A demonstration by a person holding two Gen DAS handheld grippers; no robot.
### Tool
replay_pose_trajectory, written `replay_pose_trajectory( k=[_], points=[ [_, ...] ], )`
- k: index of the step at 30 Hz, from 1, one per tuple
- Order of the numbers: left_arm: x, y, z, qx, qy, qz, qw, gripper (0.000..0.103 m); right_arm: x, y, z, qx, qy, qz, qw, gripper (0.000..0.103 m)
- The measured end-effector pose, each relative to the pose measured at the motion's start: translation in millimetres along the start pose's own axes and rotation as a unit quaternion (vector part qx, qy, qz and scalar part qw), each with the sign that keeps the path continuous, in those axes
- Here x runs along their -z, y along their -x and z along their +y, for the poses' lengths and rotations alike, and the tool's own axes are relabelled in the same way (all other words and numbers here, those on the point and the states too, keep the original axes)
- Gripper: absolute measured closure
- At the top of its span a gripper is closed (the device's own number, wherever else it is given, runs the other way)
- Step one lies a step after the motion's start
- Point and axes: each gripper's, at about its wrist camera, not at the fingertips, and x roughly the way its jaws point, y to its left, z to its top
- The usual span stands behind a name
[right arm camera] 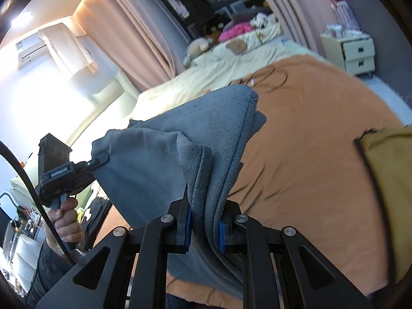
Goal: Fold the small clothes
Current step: 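Lift the folded shirt with both grippers and carry it to the clothes stack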
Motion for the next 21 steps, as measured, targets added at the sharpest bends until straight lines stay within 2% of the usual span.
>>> replay_pose_trajectory(
  k=[1,5,12,16,21],
  points=[
    [-0.7,-0.7,-8.9,0.006,-0.004,-0.001,1.0,0.096,-1.3,4.1,0.3,0.004,0.001,-0.004,1.0,0.091],
    [-1.8,-8.0,-56.4,0.036,-0.03,-0.001,0.9989,0.096,-6.9,65.0,-10.6,0.035,0.008,-0.036,0.999,0.091],
    [7.5,-46.9,-140.3,0.087,-0.073,0.025,0.9932,0.096,-3.7,149.9,-26.8,0.092,0.008,-0.078,0.993,0.091],
    [15.4,-69.3,-180.3,0.115,-0.091,0.043,0.9883,0.096,3.9,180.3,-29.1,0.118,0.007,-0.097,0.988,0.091],
    [25.4,-94.5,-219.4,0.147,-0.106,0.066,0.9812,0.096,10.5,189.5,-18.6,0.15,0.007,-0.114,0.982,0.091]
  ],
)
